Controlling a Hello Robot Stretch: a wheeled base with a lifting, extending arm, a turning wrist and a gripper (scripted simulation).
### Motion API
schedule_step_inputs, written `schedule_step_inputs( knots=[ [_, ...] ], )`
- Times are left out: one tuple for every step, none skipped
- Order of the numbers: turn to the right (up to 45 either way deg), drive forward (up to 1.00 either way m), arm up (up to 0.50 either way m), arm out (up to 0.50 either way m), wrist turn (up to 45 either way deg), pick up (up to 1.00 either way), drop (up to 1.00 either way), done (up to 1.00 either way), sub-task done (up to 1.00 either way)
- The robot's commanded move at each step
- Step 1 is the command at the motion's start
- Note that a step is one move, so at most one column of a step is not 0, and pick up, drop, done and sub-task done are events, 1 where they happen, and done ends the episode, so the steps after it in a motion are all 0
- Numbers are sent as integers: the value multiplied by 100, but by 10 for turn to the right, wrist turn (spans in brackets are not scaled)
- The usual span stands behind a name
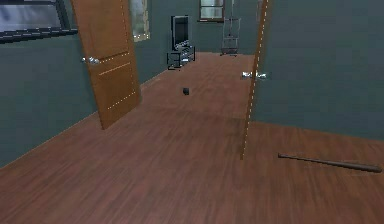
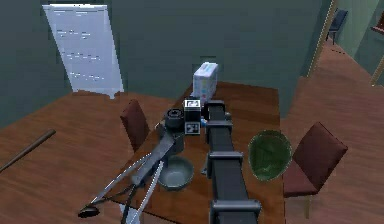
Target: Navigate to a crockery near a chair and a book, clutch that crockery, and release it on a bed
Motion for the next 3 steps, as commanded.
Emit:
schedule_step_inputs(
  knots=[
    [0, 0, 0, 0, 450, 0, 0, 0, 0],
    [0, 0, 0, 0, 450, 0, 0, 0, 0],
    [0, 0, 0, 0, 330, 0, 0, 0, 0]
  ],
)
